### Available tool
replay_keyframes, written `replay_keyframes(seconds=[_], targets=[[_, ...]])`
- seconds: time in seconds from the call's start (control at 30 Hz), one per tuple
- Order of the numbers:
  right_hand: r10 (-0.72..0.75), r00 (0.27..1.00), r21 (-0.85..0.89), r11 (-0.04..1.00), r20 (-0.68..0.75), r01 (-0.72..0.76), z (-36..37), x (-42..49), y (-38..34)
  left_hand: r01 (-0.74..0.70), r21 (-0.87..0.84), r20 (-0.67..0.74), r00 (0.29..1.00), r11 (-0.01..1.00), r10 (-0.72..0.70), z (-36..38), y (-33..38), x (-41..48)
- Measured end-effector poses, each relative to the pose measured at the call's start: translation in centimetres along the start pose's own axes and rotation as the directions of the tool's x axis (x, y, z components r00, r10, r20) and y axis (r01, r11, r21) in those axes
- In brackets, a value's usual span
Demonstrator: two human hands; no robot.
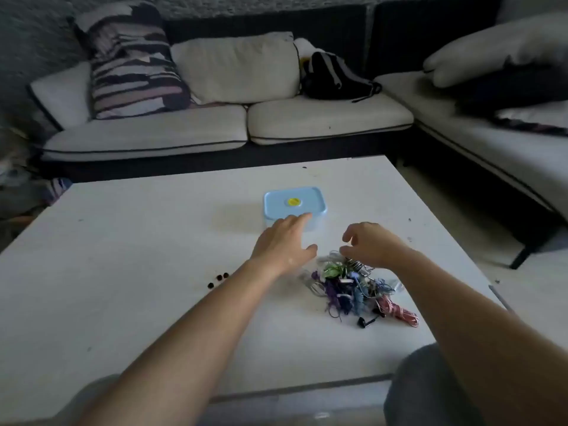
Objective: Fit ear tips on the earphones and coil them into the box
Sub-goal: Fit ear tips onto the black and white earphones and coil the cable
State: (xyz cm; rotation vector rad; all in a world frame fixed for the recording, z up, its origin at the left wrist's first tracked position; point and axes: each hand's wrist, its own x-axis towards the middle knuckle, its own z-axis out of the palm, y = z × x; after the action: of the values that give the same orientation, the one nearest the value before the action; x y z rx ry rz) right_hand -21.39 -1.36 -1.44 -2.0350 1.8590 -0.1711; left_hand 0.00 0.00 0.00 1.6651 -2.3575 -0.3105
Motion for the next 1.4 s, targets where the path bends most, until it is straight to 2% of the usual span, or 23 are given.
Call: replay_keyframes(seconds=[0.1,0.2,0.27,0.43,0.6,0.67,0.77,0.87,0.93,1.0,1.07,1.2,1.3,1.4], targets=[[0.020,0.999,0.004,1.000,0.049,-0.020,1.2,-0.1,0.9,0.010,-0.064,0.105,0.994,0.998,-0.003,2.0,1.1,0.9],[0.019,0.997,0.052,0.998,0.072,-0.022,1.9,-0.2,1.0,0.030,-0.142,0.144,0.990,0.989,-0.010,3.4,1.5,1.0],[0.030,0.999,0.101,0.994,0.034,-0.033,1.4,-0.1,0.9,0.038,-0.210,0.119,0.993,0.977,-0.013,3.7,1.2,1.1],[0.095,0.992,0.372,0.927,-0.078,-0.059,-0.8,-0.4,-0.3,0.098,-0.431,-0.002,0.994,0.897,-0.110,2.8,0.4,0.1],[0.144,0.988,0.527,0.845,-0.060,-0.092,-1.7,-0.8,-1.4,0.168,-0.570,0.024,0.982,0.804,-0.188,2.0,-0.5,-1.4],[0.144,0.989,0.651,0.754,-0.029,-0.091,-1.7,-0.9,-2.0,0.194,-0.627,0.048,0.976,0.755,-0.210,1.8,-0.7,-1.9],[0.088,0.994,0.848,0.520,0.068,-0.104,-1.4,-1.0,-3.3,0.232,-0.742,0.106,0.967,0.629,-0.231,1.4,-0.7,-2.4],[0.002,0.990,0.948,0.287,0.144,-0.138,-0.8,-1.2,-5.0,0.298,-0.891,0.228,0.946,0.342,-0.230,0.6,-0.8,-3.2],[-0.049,0.979,0.970,0.155,0.198,-0.188,-0.4,-1.2,-6.4,0.297,-0.941,0.261,0.942,0.164,-0.209,-0.1,-1.2,-3.8],[-0.086,0.964,0.968,0.045,0.250,-0.247,0.1,-1.1,-7.5,0.265,-0.963,0.247,0.942,0.050,-0.226,-0.5,-1.9,-4.3],[-0.118,0.952,0.959,-0.010,0.282,-0.285,0.6,-0.9,-8.5,0.237,-0.971,0.235,0.936,-0.023,-0.264,-0.7,-2.8,-4.7],[-0.188,0.934,0.943,-0.078,0.304,-0.323,1.2,-0.8,-9.8,0.185,-0.982,0.168,0.940,0.030,-0.297,-0.9,-4.1,-5.3],[-0.276,0.926,0.966,0.041,0.258,-0.257,2.1,-0.7,-10.9,0.161,-0.981,0.123,0.947,0.109,-0.297,-1.1,-4.7,-5.5],[-0.240,0.959,0.980,0.161,0.151,-0.114,3.0,-0.3,-11.6,0.147,-0.958,0.069,0.952,0.246,-0.299,-1.4,-5.0,-5.4]])
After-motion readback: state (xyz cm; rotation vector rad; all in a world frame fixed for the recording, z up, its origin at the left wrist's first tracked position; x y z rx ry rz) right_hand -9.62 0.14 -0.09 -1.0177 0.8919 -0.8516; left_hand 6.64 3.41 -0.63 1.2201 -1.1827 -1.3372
